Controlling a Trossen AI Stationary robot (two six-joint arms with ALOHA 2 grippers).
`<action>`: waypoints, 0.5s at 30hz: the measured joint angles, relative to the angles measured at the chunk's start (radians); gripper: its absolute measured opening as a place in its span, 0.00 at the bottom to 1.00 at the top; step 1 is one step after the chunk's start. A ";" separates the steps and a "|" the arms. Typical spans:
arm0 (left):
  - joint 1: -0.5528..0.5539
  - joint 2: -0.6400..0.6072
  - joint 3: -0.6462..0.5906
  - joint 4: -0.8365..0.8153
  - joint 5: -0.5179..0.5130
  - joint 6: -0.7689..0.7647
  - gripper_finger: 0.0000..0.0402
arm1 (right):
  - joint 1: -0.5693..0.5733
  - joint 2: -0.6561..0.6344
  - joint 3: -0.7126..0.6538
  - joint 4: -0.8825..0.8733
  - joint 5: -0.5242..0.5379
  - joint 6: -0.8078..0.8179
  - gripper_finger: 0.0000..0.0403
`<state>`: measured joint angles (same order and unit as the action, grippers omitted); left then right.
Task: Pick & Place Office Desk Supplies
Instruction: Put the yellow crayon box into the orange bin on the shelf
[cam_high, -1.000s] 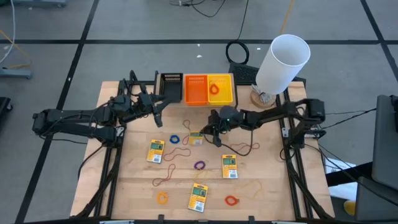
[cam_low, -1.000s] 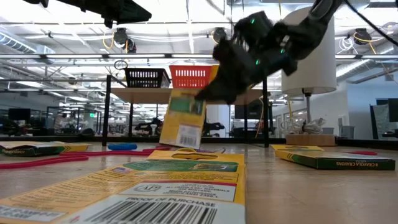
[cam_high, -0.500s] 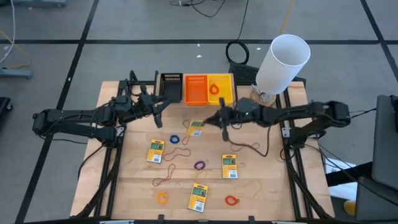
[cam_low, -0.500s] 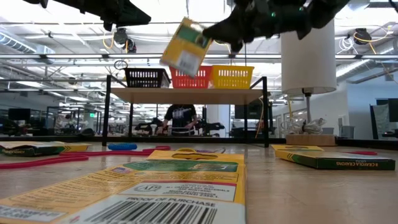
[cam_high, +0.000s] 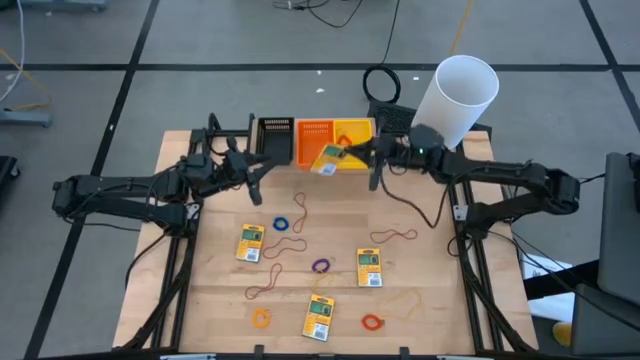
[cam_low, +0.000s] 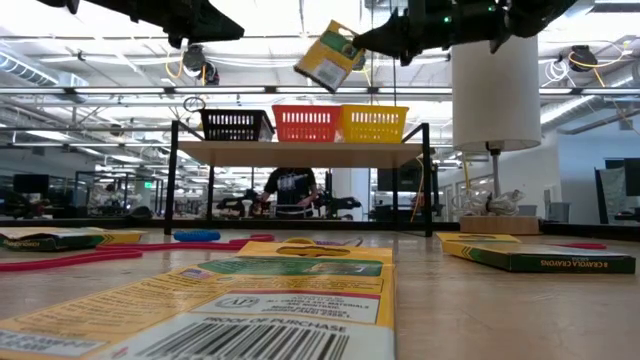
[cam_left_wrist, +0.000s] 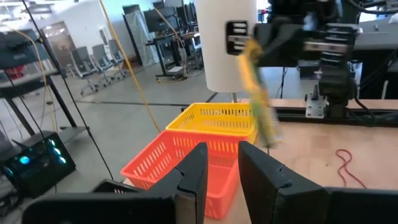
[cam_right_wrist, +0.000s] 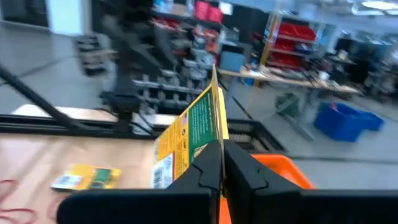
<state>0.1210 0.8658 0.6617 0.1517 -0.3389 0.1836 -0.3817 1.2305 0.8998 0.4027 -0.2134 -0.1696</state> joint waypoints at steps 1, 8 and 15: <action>0.000 0.000 0.000 0.008 0.000 0.009 0.20 | -0.016 0.002 0.021 -0.039 -0.002 -0.002 0.00; 0.002 0.000 0.000 0.040 0.000 0.097 0.20 | -0.052 0.096 0.243 -0.257 -0.024 -0.072 0.00; 0.003 0.000 0.000 0.040 -0.002 0.135 0.20 | -0.057 0.207 0.385 -0.389 -0.024 -0.117 0.00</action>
<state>0.1238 0.8658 0.6617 0.1921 -0.3413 0.3181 -0.4382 1.4377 1.2851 0.0132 -0.2371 -0.2863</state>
